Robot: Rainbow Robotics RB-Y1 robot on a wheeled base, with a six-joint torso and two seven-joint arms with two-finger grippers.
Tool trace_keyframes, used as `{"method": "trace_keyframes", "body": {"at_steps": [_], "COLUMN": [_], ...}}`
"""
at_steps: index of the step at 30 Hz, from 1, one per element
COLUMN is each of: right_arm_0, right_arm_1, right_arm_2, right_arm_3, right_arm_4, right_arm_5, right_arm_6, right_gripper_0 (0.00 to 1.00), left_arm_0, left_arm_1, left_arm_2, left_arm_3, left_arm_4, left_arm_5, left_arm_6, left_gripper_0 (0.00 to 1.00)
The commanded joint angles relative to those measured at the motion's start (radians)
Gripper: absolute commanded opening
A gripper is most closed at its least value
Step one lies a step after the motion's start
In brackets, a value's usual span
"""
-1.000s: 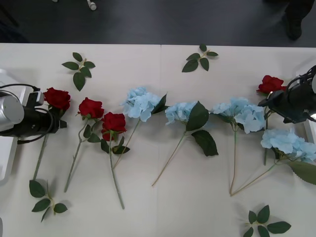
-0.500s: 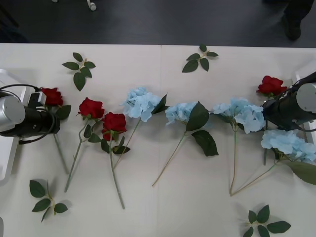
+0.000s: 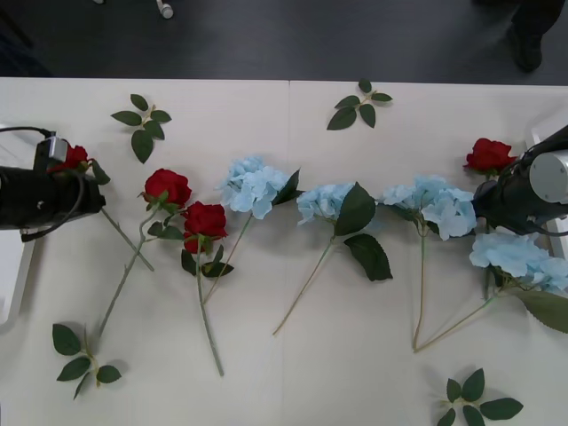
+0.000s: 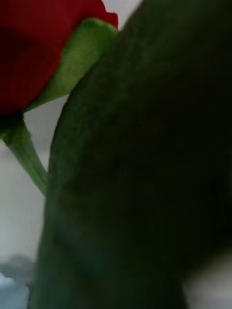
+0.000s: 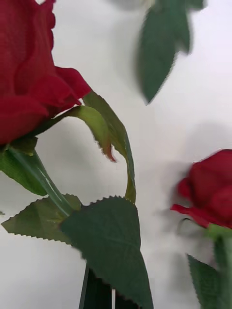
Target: Put the red flowers into the right box and the blue flowers into the left box
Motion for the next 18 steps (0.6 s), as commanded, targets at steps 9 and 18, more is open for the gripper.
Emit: {"method": "trace_keyframes", "body": {"at_steps": [9, 18], "right_arm_0": [0.0, -0.065], "right_arm_1": [0.002, 0.002], "right_arm_2": [-0.038, -0.264], "right_arm_3": [-0.056, -0.128], "right_arm_4": [0.017, 0.023], "right_arm_5": [0.042, 0.314], "right_arm_6": [-0.008, 0.015], "right_gripper_0": [0.0, 0.0], "left_arm_0": [0.123, 0.143], "left_arm_1": [0.012, 0.012], "left_arm_2": [0.079, 0.086], "left_arm_3": [-0.276, -0.286], "left_arm_4": [0.282, 0.621], "left_arm_5": [0.037, 0.037], "left_arm_6": [-0.247, -0.509], "left_gripper_0": [0.0, 0.0]}}
